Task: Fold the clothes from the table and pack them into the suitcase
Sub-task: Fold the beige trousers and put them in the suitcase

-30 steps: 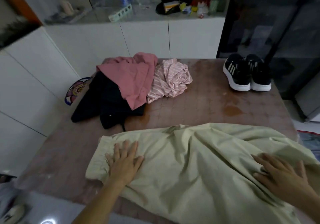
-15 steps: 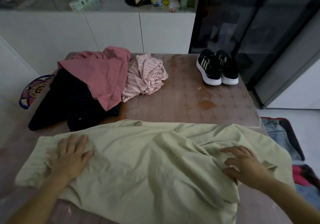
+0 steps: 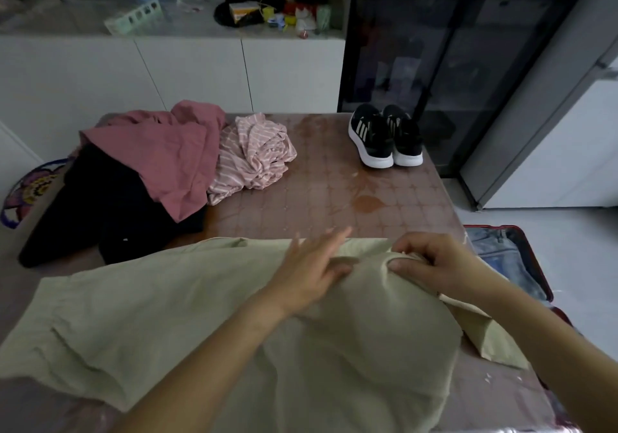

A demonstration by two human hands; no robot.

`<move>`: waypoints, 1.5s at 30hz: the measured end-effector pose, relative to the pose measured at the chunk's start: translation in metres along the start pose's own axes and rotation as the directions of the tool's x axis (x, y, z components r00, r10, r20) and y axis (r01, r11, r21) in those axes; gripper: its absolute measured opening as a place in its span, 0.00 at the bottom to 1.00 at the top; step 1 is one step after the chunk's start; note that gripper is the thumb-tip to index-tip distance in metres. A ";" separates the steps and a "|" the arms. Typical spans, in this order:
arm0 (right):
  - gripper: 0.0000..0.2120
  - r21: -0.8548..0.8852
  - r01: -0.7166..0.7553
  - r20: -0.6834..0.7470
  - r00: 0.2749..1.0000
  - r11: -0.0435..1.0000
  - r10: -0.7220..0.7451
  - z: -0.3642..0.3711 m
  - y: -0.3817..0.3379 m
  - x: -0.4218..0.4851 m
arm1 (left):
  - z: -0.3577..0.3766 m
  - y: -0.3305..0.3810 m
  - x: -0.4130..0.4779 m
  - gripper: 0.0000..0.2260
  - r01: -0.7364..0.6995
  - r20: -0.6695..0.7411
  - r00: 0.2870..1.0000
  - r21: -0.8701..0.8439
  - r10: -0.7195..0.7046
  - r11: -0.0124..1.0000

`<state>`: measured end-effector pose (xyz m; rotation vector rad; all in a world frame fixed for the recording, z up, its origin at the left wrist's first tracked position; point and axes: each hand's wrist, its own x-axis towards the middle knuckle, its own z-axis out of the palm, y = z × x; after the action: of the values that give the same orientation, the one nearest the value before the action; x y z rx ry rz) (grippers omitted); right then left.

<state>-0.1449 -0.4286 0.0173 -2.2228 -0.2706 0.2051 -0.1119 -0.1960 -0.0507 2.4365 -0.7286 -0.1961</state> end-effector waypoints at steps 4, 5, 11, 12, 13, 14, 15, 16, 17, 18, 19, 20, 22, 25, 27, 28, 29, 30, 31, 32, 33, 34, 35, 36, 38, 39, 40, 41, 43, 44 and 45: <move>0.10 -0.070 -0.027 -0.029 0.999 0.997 0.025 -0.011 0.012 -0.007 | -0.004 0.002 0.034 0.17 -0.082 0.099 0.992 -0.017 0.083 0.996; 0.12 -0.113 -0.069 -0.031 0.997 0.991 0.066 -0.015 0.018 -0.012 | -0.009 -0.005 0.035 0.20 -0.072 0.022 0.997 -0.075 0.073 0.995; 0.12 -0.609 -0.257 -0.044 0.956 0.750 0.292 -0.025 0.048 -0.034 | -0.033 -0.030 0.037 0.16 -0.110 -0.190 0.978 -0.094 0.091 0.989; 0.13 -0.655 -0.280 -0.048 0.942 0.702 0.331 -0.027 0.052 -0.037 | -0.034 -0.032 0.038 0.16 -0.110 -0.204 0.975 -0.089 0.090 0.990; 0.14 -0.680 -0.293 -0.058 0.935 0.672 0.350 -0.031 0.057 -0.041 | -0.036 -0.036 0.040 0.17 -0.115 -0.228 0.969 -0.100 0.090 0.988; 0.15 -0.680 -0.304 -0.070 0.933 0.667 0.353 -0.035 0.063 -0.044 | -0.039 -0.041 0.041 0.18 -0.124 -0.257 0.962 -0.109 0.093 0.986; 0.16 -0.642 -0.320 -0.081 0.932 0.697 0.353 -0.039 0.069 -0.047 | -0.042 -0.045 0.043 0.20 -0.133 -0.278 0.956 -0.111 0.098 0.985; 0.17 -0.578 -0.347 -0.092 0.927 0.739 0.363 -0.043 0.075 -0.051 | -0.045 -0.048 0.045 0.21 -0.131 -0.276 0.956 -0.099 0.099 0.986; 0.16 -0.508 -0.374 -0.104 0.921 0.776 0.376 -0.047 0.078 -0.054 | -0.046 -0.050 0.046 0.20 -0.125 -0.250 0.963 -0.085 0.100 0.988; 0.14 -0.453 -0.394 -0.112 0.915 0.800 0.387 -0.051 0.080 -0.057 | -0.045 -0.050 0.047 0.18 -0.103 -0.198 0.976 -0.081 0.085 0.991; 0.12 -0.398 -0.404 -0.116 0.913 0.823 0.392 -0.056 0.083 -0.060 | -0.043 -0.052 0.049 0.14 -0.061 -0.142 0.989 -0.094 0.047 0.994; 0.09 -0.327 -0.422 -0.117 0.906 0.846 0.407 -0.062 0.085 -0.062 | -0.040 -0.052 0.050 0.10 -0.017 -0.100 0.995 -0.110 0.006 0.994; 0.06 -0.232 -0.457 -0.114 0.890 0.859 0.442 -0.073 0.090 -0.066 | -0.034 -0.056 0.052 0.08 0.028 -0.077 0.996 -0.140 -0.039 0.990; 0.07 -0.335 -0.482 -0.116 0.874 0.810 0.472 -0.087 0.104 -0.073 | -0.029 -0.058 0.054 0.11 0.072 -0.060 0.994 -0.226 -0.088 0.971; 0.08 -0.252 -0.517 -0.170 0.856 0.818 0.488 -0.095 0.112 -0.077 | -0.025 -0.057 0.054 0.08 0.110 -0.015 0.993 -0.298 -0.120 0.948; 0.07 -0.125 -0.534 -0.206 0.838 0.836 0.505 -0.100 0.114 -0.080 | -0.023 -0.056 0.054 0.07 0.123 0.002 0.991 -0.331 -0.130 0.935; 0.05 0.030 -0.537 -0.240 0.815 0.843 0.528 -0.106 0.115 -0.082 | -0.021 -0.056 0.055 0.08 0.133 0.014 0.990 -0.360 -0.137 0.924; 0.05 0.168 -0.530 -0.274 0.785 0.831 0.555 -0.111 0.115 -0.083 | -0.019 -0.055 0.055 0.08 0.143 0.026 0.989 -0.380 -0.145 0.914; 0.06 0.279 -0.516 -0.311 0.749 0.810 0.585 -0.116 0.116 -0.083 | -0.017 -0.056 0.057 0.08 0.159 0.022 0.986 -0.394 -0.163 0.905; 0.07 0.341 -0.501 -0.351 0.717 0.795 0.602 -0.120 0.117 -0.079 | -0.014 -0.057 0.061 0.10 0.171 -0.005 0.982 -0.390 -0.188 0.905; 0.08 0.363 -0.490 -0.393 0.691 0.793 0.607 -0.122 0.117 -0.074 | -0.011 -0.058 0.065 0.11 0.182 -0.054 0.974 -0.384 -0.219 0.905; 0.09 0.357 -0.475 -0.443 0.672 0.804 0.594 -0.123 0.117 -0.066 | -0.007 -0.060 0.069 0.11 0.193 -0.111 0.962 -0.370 -0.249 0.909; 0.10 0.353 -0.451 -0.507 0.644 0.820 0.573 -0.122 0.119 -0.057 | -0.004 -0.061 0.074 0.09 0.203 -0.166 0.947 -0.358 -0.276 0.911; 0.11 0.364 -0.426 -0.555 0.615 0.828 0.560 -0.121 0.122 -0.048 | 0.000 -0.061 0.077 0.06 0.232 -0.207 0.927 -0.336 -0.312 0.913; 0.14 0.394 -0.406 -0.586 0.580 0.824 0.566 -0.113 0.133 -0.033 | 0.008 -0.060 0.082 0.08 0.285 -0.269 0.896 -0.257 -0.352 0.923; 0.17 0.356 -0.440 -0.569 0.598 0.825 0.565 -0.107 0.140 -0.029 | 0.013 -0.060 0.082 0.13 0.311 -0.278 0.890 -0.212 -0.362 0.926; 0.20 0.280 -0.497 -0.528 0.635 0.822 0.564 -0.100 0.149 -0.028 | 0.015 -0.057 0.079 0.17 0.329 -0.283 0.887 -0.171 -0.366 0.929; 0.25 0.211 -0.547 -0.474 0.668 0.810 0.574 -0.093 0.161 -0.029 | 0.019 -0.057 0.076 0.19 0.331 -0.280 0.891 -0.134 -0.357 0.934; 0.35 0.191 -0.634 -0.391 0.651 0.749 0.651 -0.077 0.181 -0.040 | 0.026 -0.060 0.064 0.22 0.348 -0.223 0.906 -0.096 -0.361 0.933; 0.37 0.184 -0.683 -0.385 0.612 0.707 0.691 -0.071 0.193 -0.047 | 0.029 -0.062 0.056 0.24 0.372 -0.180 0.907 -0.088 -0.382 0.924; 0.37 0.172 -0.727 -0.395 0.568 0.665 0.722 -0.064 0.204 -0.054 | 0.033 -0.064 0.047 0.27 0.394 -0.143 0.906 -0.055 -0.398 0.917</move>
<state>-0.1565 -0.6143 -0.1009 -2.1929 0.9337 0.1345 -0.0531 -0.1945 -0.1129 2.5190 -0.1546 -0.1720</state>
